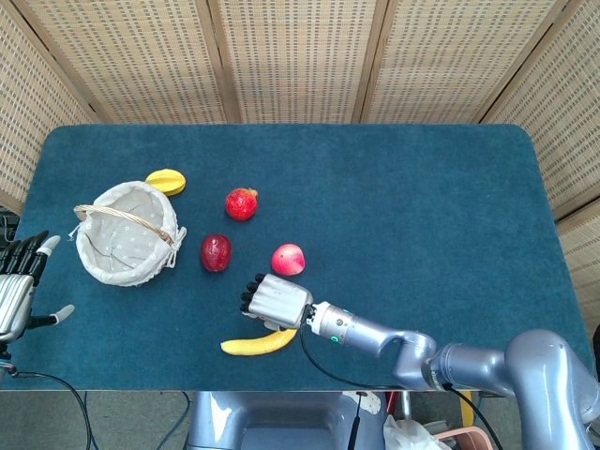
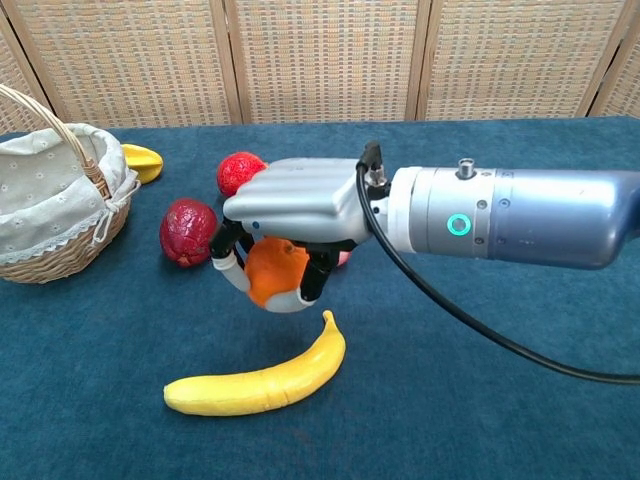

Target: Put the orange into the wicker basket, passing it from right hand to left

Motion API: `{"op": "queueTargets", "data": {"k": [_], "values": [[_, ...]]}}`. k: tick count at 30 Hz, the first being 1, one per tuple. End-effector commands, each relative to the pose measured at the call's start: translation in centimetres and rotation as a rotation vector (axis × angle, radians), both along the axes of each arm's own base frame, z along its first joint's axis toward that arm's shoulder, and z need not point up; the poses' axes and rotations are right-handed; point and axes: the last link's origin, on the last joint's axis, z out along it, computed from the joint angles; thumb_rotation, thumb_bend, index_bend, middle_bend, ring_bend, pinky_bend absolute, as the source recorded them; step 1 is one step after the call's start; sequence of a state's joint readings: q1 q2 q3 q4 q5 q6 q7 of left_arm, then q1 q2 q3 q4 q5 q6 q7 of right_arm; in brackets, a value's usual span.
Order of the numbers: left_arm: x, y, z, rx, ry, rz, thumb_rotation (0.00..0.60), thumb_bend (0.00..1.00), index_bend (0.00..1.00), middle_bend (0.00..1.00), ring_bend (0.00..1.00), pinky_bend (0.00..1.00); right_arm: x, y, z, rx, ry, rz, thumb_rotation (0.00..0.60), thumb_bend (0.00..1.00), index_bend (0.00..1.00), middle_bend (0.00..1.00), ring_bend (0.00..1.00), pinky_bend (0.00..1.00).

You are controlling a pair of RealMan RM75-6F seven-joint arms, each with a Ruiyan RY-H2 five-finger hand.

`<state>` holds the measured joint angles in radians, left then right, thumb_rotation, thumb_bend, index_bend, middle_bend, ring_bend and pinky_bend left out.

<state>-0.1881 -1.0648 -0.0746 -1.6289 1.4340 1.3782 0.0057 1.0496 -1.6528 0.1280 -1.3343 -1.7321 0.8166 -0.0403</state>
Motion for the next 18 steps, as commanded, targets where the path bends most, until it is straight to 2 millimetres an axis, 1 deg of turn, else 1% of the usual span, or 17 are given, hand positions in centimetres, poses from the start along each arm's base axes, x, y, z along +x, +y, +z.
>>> {"op": "queueTargets", "data": {"k": [1, 9, 12, 13, 15, 16, 17, 18], "values": [[0.1, 0.0, 0.0, 0.002, -0.001, -0.002, 0.6, 0.0, 0.0, 0.0, 0.0, 0.0, 0.0, 0.2, -0.4, 0.005, -0.004, -0.001, 0.6, 0.45, 0.5, 0.54, 0.4, 0.61], [0.3, -0.2, -0.2, -0.002, 0.002, -0.01, 0.6, 0.0, 0.0, 0.0, 0.0, 0.0, 0.6, 0.2, -1.9, -0.002, -0.001, -0.015, 0.6, 0.45, 0.5, 0.54, 0.4, 0.6], [0.3, -0.3, -0.3, -0.004, 0.002, -0.012, 0.6, 0.0, 0.0, 0.0, 0.0, 0.0, 0.8, 0.1, -2.4, -0.018, 0.011, -0.017, 0.6, 0.45, 0.5, 0.54, 0.4, 0.56], [0.3, -0.3, -0.2, -0.005, 0.002, -0.012, 0.6, 0.0, 0.0, 0.0, 0.0, 0.0, 0.9, 0.1, -2.6, -0.015, 0.014, -0.024, 0.6, 0.39, 0.49, 0.52, 0.4, 0.53], [0.3, -0.2, -0.2, -0.004, 0.0, -0.01, 0.6, 0.0, 0.0, 0.0, 0.0, 0.0, 1.0, 0.2, -2.9, -0.006, 0.02, -0.036, 0.6, 0.21, 0.43, 0.44, 0.34, 0.45], [0.3, -0.2, -0.2, -0.002, -0.002, -0.009, 0.6, 0.0, 0.0, 0.0, 0.0, 0.0, 1.0, 0.2, -3.1, 0.0, 0.036, -0.042, 0.6, 0.1, 0.35, 0.35, 0.27, 0.37], [0.2, -0.2, -0.1, -0.001, -0.004, -0.007, 0.6, 0.0, 0.0, 0.0, 0.0, 0.0, 0.9, 0.1, -3.2, 0.002, 0.051, -0.045, 0.6, 0.04, 0.28, 0.27, 0.19, 0.3], [0.2, -0.2, 0.0, 0.001, -0.005, -0.006, 0.6, 0.0, 0.0, 0.0, 0.0, 0.0, 0.9, 0.1, -3.3, 0.005, 0.071, -0.05, 0.6, 0.02, 0.24, 0.22, 0.14, 0.26]]}}
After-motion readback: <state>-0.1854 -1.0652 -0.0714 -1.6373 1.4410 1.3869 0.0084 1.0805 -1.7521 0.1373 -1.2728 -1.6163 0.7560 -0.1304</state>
